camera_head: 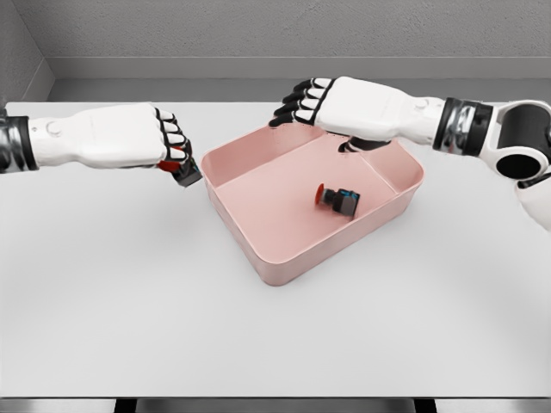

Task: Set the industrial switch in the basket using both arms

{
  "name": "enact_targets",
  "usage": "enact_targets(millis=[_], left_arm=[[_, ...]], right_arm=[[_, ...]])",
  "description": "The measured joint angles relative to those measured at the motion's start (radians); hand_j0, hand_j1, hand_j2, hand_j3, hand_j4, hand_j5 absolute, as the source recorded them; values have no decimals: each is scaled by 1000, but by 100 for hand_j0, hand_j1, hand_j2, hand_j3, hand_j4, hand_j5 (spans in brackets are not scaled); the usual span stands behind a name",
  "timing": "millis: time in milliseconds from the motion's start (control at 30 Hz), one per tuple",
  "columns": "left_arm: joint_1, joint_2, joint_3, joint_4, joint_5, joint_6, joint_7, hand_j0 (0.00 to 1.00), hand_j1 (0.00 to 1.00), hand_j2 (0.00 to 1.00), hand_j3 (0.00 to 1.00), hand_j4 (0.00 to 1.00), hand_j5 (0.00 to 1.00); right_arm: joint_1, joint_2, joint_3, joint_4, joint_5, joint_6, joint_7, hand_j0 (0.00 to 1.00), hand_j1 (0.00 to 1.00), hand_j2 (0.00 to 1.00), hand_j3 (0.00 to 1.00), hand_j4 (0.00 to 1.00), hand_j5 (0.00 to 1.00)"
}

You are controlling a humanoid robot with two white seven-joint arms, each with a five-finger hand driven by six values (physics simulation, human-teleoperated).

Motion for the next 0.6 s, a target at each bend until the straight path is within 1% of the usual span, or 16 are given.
enact_targets(millis=[133,300,600], left_arm=[[0,-11,19,0,6,0,0,43,43,43,43,43,43],[0,-42,41,3,10,0,1,43,43,43,43,43,43],[2,-98,66,8,14,0,0,43,43,43,43,43,43]], right_arm=[[3,4,-18,8,11,0,-2,100,100,100,100,100,100],[9,3,-19,11,15,0,-3,100,100,100,100,100,100],[20,-65,-19,11,10,0,-3,100,100,100,100,100,100]])
